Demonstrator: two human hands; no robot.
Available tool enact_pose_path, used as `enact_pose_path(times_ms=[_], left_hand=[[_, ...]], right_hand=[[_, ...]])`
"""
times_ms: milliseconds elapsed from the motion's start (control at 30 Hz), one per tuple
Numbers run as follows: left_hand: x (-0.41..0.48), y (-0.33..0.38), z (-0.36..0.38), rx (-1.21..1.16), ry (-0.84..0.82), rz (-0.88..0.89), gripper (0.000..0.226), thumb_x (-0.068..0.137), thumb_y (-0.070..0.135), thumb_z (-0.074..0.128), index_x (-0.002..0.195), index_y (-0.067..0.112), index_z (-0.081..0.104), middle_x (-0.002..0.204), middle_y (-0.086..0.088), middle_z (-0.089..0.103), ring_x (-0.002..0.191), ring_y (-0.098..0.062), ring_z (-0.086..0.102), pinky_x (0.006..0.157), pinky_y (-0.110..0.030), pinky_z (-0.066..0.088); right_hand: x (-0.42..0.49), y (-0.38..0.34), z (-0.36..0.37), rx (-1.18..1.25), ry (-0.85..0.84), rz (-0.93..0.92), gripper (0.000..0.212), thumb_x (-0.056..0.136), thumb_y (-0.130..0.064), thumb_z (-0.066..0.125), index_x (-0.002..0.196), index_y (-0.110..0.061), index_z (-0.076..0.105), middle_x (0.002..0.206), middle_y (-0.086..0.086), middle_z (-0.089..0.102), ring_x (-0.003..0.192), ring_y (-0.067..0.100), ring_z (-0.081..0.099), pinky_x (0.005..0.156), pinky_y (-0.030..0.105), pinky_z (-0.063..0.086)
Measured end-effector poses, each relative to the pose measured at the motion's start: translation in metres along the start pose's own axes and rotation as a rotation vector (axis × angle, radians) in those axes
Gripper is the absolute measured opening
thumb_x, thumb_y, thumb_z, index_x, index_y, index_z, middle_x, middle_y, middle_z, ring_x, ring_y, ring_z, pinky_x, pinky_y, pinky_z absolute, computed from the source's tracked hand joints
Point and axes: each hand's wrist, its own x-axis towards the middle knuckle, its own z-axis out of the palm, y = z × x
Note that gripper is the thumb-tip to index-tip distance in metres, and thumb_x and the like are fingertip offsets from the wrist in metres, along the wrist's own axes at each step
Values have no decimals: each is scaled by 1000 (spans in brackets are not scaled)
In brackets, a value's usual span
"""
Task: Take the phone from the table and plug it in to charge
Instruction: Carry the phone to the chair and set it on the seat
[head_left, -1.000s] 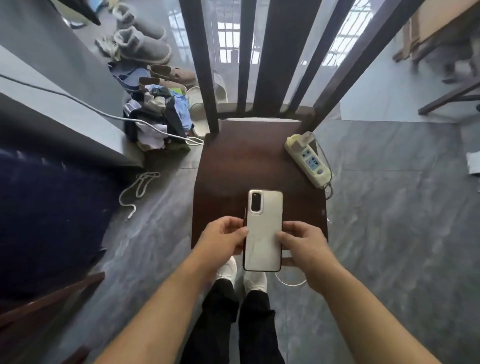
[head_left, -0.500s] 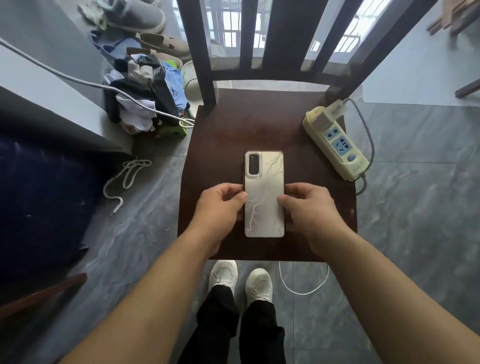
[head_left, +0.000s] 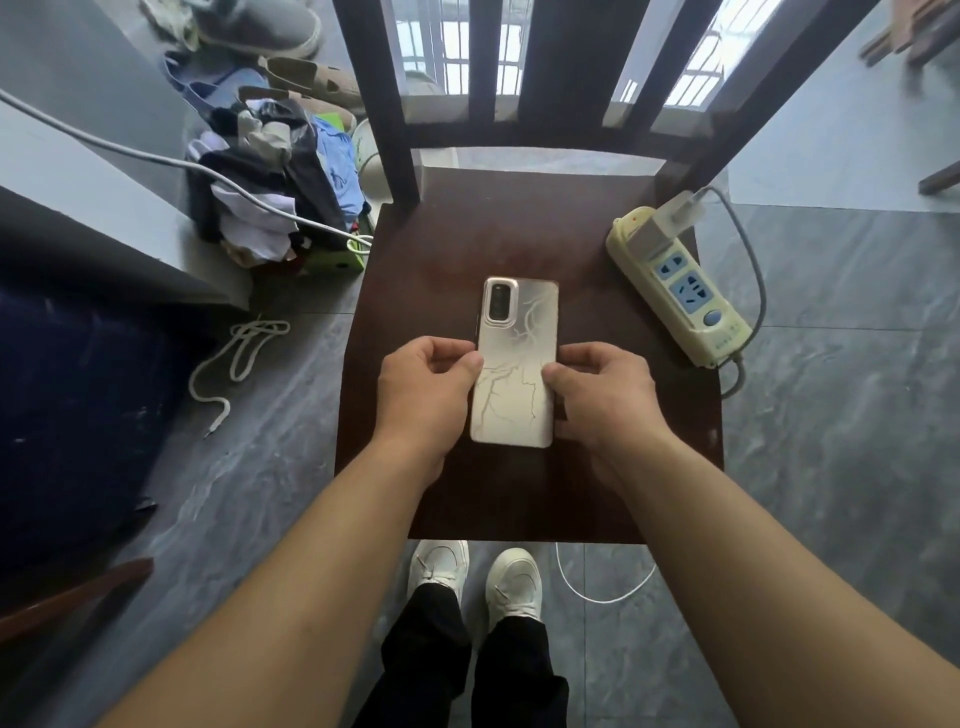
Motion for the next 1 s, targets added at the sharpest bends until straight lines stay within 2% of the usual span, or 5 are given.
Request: enact_pose_path(times_ms=[233, 333, 467, 767, 1000], left_hand=[[3, -8, 0, -39, -14, -40, 9, 85, 17, 80, 88, 25, 77, 96, -1, 80, 94, -21, 77, 83, -47, 65], [3, -10, 2, -27, 22, -38, 8, 82, 20, 82, 85, 26, 78, 92, 1, 80, 92, -21, 78, 82, -47, 65], [1, -14, 3, 21, 87, -16, 5, 80, 27, 84, 81, 27, 79, 85, 6, 80, 87, -17, 77, 80, -44, 65], [3, -12, 9, 107, 119, 17, 8, 78, 27, 86, 74, 26, 79, 78, 7, 79, 79, -16, 78, 75, -41, 66], [7, -5, 7, 219, 143, 46, 10, 77, 28, 87, 73, 25, 79, 76, 8, 78, 75, -15, 77, 74, -39, 66]], right_hand=[[6, 5, 5, -20, 29, 9, 16, 92, -14, 70, 87, -29, 67, 92, -4, 74, 88, 15, 73, 82, 45, 64], [6, 8, 7, -37, 72, 12, 11, 91, -18, 71, 97, -27, 72, 93, -4, 74, 90, 16, 72, 83, 45, 63], [5, 10, 8, -103, 157, -17, 13, 85, -25, 77, 79, -31, 68, 88, -7, 72, 87, 15, 71, 81, 44, 63], [5, 2, 3, -275, 253, -39, 10, 86, -32, 79, 86, -22, 79, 86, -7, 70, 88, 12, 67, 87, 38, 61], [9, 0, 7, -345, 269, -21, 12, 85, -34, 79, 79, -23, 79, 85, -3, 74, 87, 15, 70, 82, 38, 63]])
